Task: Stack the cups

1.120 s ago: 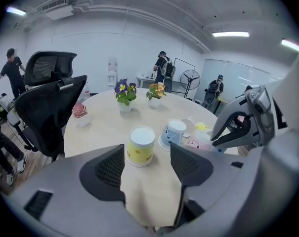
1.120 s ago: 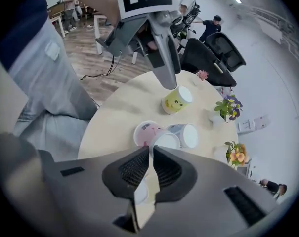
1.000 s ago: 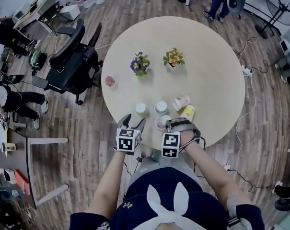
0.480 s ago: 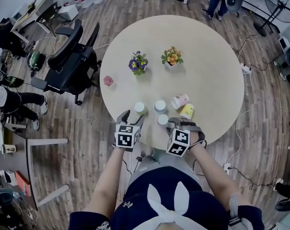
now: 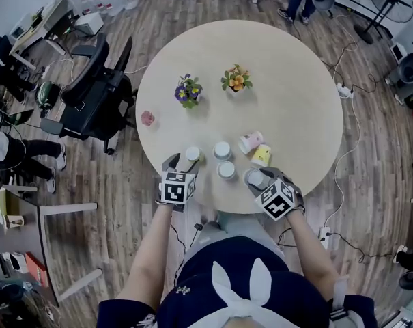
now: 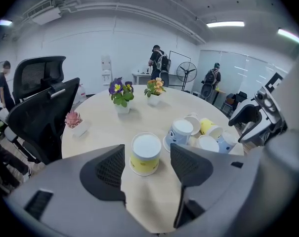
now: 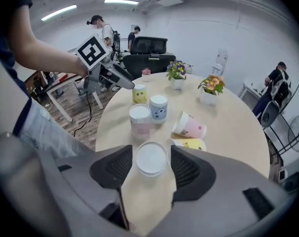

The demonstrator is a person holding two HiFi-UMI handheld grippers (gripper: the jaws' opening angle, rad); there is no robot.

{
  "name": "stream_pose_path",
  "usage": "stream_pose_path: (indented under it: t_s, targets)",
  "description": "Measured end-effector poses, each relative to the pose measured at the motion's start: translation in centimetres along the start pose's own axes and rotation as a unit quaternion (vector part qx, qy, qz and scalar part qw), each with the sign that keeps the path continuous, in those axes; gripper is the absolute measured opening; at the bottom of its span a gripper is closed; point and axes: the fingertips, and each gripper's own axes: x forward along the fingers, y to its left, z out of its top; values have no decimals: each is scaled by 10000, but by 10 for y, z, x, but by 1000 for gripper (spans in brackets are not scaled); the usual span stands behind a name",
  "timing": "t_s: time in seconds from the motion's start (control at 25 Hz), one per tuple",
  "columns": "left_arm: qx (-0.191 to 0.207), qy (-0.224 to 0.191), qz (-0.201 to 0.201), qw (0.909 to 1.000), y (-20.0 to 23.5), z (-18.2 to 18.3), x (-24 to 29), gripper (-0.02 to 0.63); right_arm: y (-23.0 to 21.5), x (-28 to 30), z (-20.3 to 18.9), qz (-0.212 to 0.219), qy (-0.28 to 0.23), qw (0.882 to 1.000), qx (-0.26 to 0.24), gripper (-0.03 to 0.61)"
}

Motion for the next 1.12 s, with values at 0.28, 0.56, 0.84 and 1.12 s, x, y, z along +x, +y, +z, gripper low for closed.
stream_pose_path:
  t_s: [0.28,0.56,0.84,1.12]
  targets:
    - [166,197,43,9997,1,2,13,285,7,1,-24,-26,201,9991,364,265]
    - [297,423,69,9986,3,-5,23,265,6,8,-28,-118,166,9989,415,238]
    - [336,543,100,9979,2,-13,24,238,0,11,-23,-226,129,9987,444,210]
    - [563,600,-123,9965,-11,-18,20,238,-7,12,-19,-327,100,9980,528,210]
